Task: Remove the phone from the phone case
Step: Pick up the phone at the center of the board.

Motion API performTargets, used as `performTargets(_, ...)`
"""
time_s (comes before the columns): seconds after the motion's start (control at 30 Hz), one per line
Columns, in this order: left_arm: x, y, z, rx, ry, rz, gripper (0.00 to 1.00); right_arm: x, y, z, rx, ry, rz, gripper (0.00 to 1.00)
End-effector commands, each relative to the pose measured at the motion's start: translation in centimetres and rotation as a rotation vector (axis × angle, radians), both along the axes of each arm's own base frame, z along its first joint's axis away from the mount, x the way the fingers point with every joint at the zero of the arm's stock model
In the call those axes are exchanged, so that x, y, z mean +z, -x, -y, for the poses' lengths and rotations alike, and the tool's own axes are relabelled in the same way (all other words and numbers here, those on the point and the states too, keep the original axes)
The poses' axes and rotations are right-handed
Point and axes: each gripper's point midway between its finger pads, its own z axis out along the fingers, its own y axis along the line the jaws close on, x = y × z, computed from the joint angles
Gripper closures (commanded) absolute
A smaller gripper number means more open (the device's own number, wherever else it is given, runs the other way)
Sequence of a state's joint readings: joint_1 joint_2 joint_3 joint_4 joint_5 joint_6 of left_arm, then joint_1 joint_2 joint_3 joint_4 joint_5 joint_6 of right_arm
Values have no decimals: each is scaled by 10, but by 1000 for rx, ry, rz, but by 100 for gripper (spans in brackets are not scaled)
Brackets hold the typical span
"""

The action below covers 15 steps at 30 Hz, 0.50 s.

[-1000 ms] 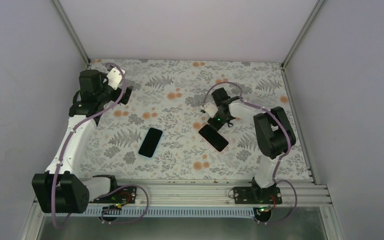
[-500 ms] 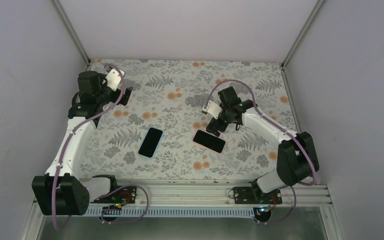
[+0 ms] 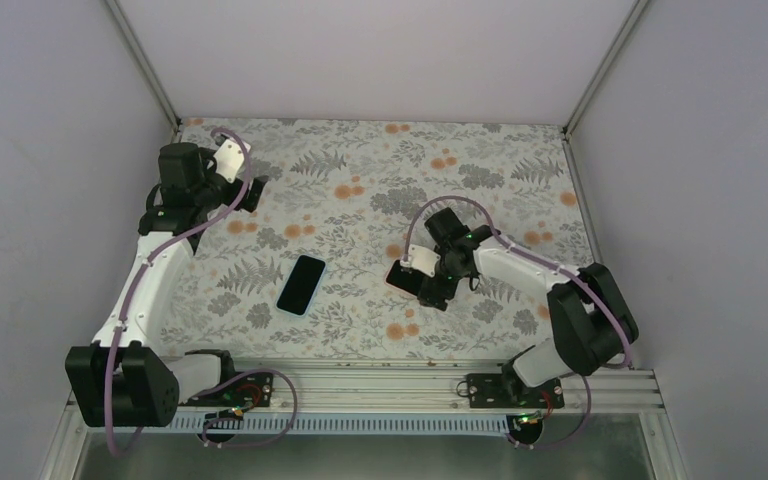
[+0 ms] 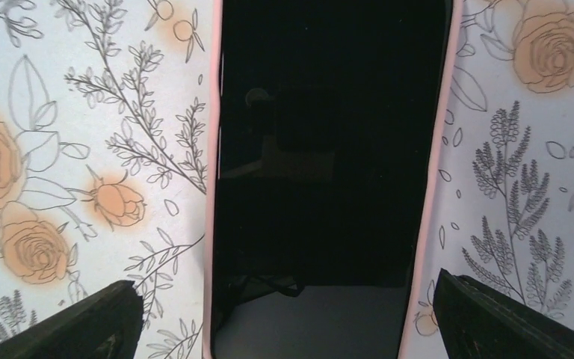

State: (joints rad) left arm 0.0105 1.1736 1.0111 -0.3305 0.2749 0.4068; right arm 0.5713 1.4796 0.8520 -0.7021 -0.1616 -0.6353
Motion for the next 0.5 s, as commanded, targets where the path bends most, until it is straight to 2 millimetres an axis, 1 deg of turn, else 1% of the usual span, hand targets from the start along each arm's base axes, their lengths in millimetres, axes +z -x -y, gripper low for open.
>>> performTargets(0.0,-3,-2,1,-7,11,-5,0,-14,-4,-3,14,31,-1,0)
performTargets(0.07,-6,-3,0,-3,6,-12,0,-20,-8,-4,19,44,3,0)
performTargets(0.2,-6,-5,-2,4,-4,-11,0,-23,-13,-5,30,51,15,0)
performTargets(0.33,-9,-7,-1,-4,-6,-21,0,-29,-12,-6,41,59,-5,0)
performTargets(0.47,-15,-11,3,-30,3,-45,0,-37,-12,1,33,104,-8,0)
